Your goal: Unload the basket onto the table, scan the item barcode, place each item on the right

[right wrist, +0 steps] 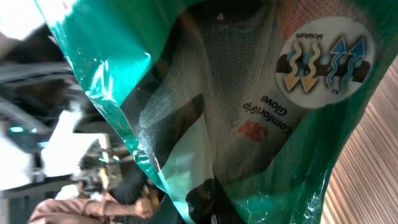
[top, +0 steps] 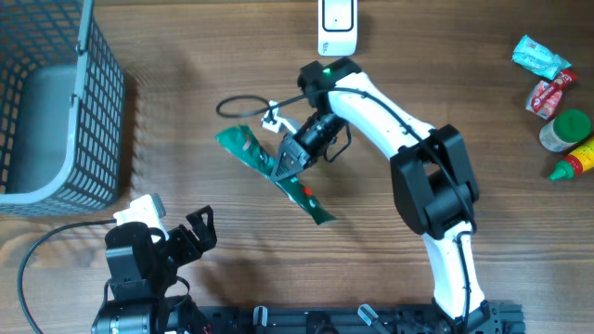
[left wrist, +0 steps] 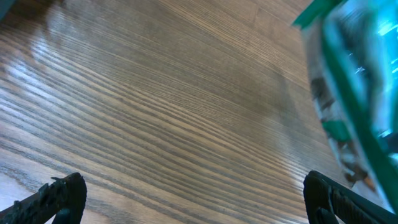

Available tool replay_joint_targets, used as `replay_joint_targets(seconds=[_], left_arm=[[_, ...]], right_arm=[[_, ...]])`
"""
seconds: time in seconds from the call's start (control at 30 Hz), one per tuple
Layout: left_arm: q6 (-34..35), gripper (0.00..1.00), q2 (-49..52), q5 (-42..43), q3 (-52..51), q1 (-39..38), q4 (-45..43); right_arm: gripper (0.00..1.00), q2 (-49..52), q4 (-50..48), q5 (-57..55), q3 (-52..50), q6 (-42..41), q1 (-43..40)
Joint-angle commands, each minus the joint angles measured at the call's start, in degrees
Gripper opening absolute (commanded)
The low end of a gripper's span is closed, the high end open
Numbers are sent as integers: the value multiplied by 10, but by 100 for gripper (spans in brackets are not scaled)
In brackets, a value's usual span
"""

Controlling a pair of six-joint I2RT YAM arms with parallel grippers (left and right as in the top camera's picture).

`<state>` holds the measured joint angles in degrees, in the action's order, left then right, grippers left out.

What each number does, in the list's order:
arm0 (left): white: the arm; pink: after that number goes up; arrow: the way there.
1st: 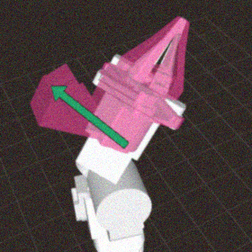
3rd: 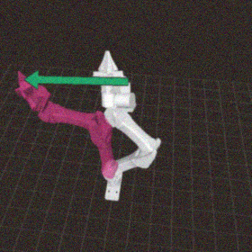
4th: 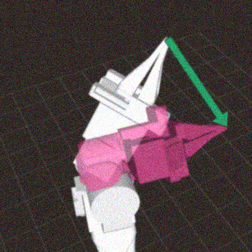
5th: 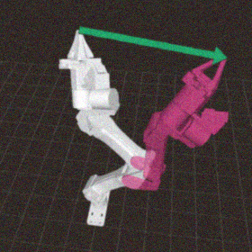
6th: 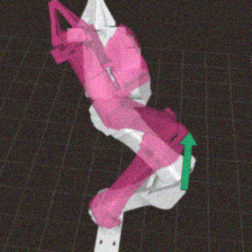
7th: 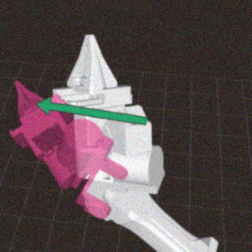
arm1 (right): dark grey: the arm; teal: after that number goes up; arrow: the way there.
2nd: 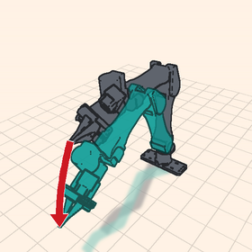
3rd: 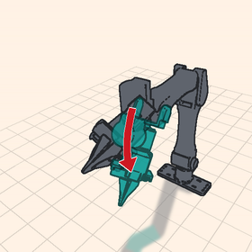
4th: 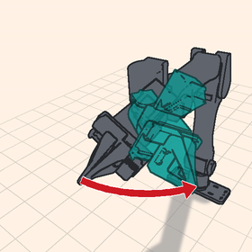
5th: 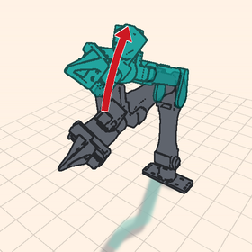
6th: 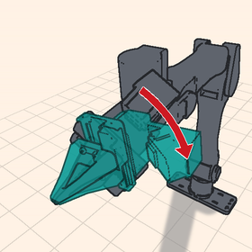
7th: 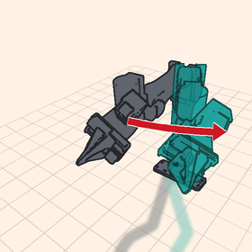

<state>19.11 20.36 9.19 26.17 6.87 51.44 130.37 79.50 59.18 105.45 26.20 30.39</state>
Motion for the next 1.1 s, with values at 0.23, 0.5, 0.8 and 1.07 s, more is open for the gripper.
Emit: replay_joint_targets(seconds=[0.23,0.5,0.8,1.07], left_arm=[[-7,100,-3,-5,-3,4,-1],[-7,100,-3,-5,-3,4,-1],[-7,100,-3,-5,-3,4,-1],[-7,100,-3,-5,-3,4,-1]], right_arm=[[4,-16,-47,39,-2,11,-7],[4,-15,-9,197,-20,178,5],[4,-14,-278,121,-161,-110,15],[5,-14,-352,66,-187,-194,-15]])
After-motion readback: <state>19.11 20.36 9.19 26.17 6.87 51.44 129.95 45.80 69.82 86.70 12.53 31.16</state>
